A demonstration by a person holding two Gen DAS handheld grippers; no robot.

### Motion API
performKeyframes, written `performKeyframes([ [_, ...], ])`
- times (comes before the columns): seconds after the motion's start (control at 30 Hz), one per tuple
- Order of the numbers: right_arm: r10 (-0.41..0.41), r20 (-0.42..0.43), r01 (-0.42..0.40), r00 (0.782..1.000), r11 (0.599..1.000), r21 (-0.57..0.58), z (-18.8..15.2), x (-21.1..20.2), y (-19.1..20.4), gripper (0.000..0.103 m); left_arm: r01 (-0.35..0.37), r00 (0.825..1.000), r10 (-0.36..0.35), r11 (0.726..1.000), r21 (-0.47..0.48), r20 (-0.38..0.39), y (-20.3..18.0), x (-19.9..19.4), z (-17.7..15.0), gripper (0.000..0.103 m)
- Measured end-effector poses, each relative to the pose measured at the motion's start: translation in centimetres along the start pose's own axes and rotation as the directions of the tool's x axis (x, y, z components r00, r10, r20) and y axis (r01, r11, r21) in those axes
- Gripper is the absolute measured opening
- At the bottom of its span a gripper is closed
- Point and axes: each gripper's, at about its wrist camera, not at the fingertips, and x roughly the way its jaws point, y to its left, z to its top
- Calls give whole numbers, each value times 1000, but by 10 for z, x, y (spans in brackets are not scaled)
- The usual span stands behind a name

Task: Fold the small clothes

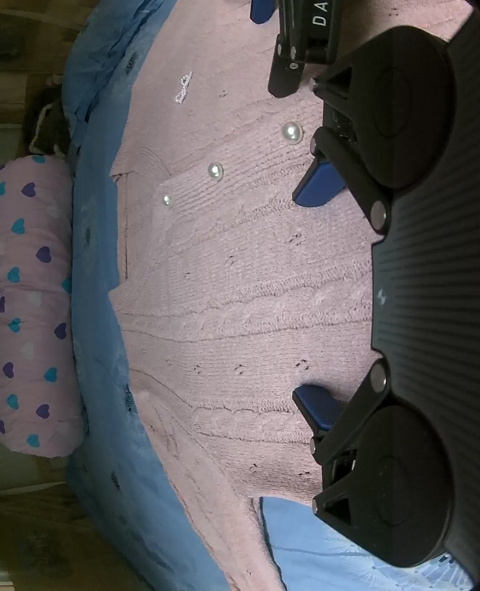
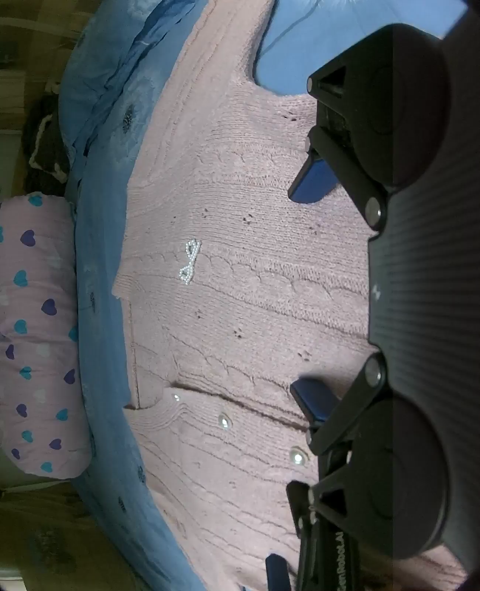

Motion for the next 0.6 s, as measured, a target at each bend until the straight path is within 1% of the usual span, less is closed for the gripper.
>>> performKeyframes([
  [0.27, -8, -2, 8, 1000, 1000, -9, 4, -1, 1, 103, -6, 1000, 6, 1000, 12, 0, -2, -2, 0, 103],
  [0.33, -6, -3, 6, 1000, 1000, -8, 7, -2, 1, 103, -2, 1000, 2, 1000, 10, -6, 0, -2, 1, 103],
  [0.37, -3, -2, 3, 1000, 1000, -5, 1, -5, -1, 103, -6, 1000, 6, 1000, 11, -9, -3, -1, 2, 103],
  [0.5, 7, 4, -7, 1000, 1000, 11, 0, -3, -1, 103, -8, 1000, 8, 1000, 14, -17, -3, -1, 3, 103],
  [0.6, 7, 6, -7, 1000, 1000, 10, 0, -3, -1, 103, -5, 999, 5, 1000, 8, -39, -3, -1, 5, 103],
])
